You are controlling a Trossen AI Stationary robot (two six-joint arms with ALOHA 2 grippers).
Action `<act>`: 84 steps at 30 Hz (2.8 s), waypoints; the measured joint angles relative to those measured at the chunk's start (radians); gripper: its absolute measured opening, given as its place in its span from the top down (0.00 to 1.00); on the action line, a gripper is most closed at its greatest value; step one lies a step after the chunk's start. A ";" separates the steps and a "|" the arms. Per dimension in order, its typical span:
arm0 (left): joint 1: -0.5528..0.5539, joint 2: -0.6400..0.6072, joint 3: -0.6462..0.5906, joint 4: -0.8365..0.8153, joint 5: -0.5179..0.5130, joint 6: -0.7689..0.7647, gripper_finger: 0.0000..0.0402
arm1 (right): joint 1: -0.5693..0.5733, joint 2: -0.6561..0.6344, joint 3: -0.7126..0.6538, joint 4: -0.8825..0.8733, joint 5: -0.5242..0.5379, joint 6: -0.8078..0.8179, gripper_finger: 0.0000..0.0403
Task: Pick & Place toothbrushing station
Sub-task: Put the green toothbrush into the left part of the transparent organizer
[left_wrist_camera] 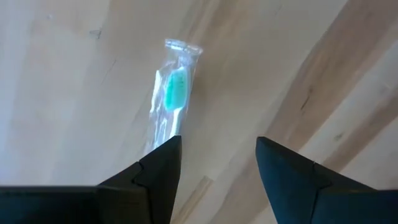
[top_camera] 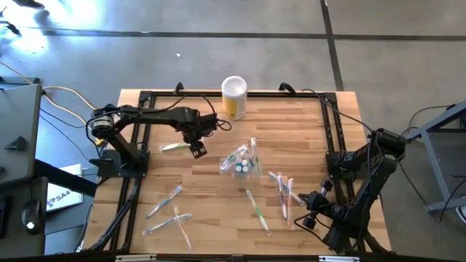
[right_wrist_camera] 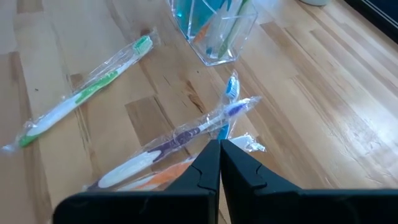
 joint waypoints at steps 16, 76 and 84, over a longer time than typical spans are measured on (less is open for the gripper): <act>0.000 0.001 -0.191 0.250 -0.140 -0.008 0.51 | -0.023 0.000 0.000 0.005 0.005 -0.011 0.99; -0.864 -0.026 0.411 0.407 -0.713 0.119 1.00 | -0.022 0.000 0.002 0.049 0.024 -0.070 0.99; -0.625 -0.145 0.161 0.646 -0.433 0.154 1.00 | -0.024 0.000 0.002 0.068 0.055 -0.169 0.99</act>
